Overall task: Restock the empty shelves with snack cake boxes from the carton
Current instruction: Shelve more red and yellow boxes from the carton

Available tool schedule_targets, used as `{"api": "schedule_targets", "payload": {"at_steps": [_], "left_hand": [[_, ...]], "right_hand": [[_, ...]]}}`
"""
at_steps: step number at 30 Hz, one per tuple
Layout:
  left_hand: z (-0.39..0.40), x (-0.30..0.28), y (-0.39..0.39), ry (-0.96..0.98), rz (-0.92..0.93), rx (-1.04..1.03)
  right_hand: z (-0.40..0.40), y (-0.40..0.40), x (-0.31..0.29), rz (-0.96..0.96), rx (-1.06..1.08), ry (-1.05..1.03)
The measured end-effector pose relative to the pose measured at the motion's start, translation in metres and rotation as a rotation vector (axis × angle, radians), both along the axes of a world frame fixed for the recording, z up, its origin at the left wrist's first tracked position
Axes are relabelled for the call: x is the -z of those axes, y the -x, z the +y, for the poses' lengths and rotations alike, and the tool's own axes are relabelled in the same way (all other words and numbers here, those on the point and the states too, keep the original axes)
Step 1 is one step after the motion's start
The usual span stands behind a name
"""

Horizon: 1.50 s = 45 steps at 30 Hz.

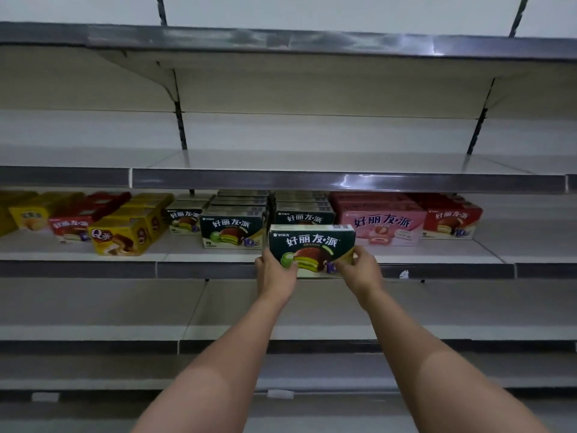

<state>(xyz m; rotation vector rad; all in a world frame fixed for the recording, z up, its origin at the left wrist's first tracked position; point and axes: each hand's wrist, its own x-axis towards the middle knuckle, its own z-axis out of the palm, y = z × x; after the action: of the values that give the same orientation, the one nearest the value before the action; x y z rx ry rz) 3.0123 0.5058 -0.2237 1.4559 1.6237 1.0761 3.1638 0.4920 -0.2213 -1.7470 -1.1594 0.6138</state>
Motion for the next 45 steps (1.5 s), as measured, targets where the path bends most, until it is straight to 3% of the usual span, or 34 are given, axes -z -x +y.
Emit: {"api": "schedule_targets", "payload": {"at_steps": [5, 16, 25, 33, 40, 45], "left_hand": [[0.054, 0.008, -0.003, -0.035, -0.151, -0.006], [0.134, 0.032, -0.009, 0.037, 0.021, 0.068], [0.157, 0.049, -0.018, 0.044, 0.005, -0.038], [0.168, 0.060, -0.034, 0.055, -0.206, -0.114], [0.174, 0.060, -0.037, 0.066, -0.198, -0.103], [0.168, 0.053, -0.036, 0.078, -0.196, -0.126]], "right_hand": [[0.051, -0.001, -0.004, 0.041, -0.040, 0.034], [0.117, -0.016, 0.017, 0.115, 0.012, 0.080], [0.142, -0.023, 0.027, 0.120, -0.082, 0.120], [0.156, -0.024, 0.040, 0.124, -0.078, 0.042], [0.158, -0.027, 0.044, 0.224, -0.114, 0.037], [0.151, -0.032, 0.041, 0.162, -0.108, 0.054]]}}
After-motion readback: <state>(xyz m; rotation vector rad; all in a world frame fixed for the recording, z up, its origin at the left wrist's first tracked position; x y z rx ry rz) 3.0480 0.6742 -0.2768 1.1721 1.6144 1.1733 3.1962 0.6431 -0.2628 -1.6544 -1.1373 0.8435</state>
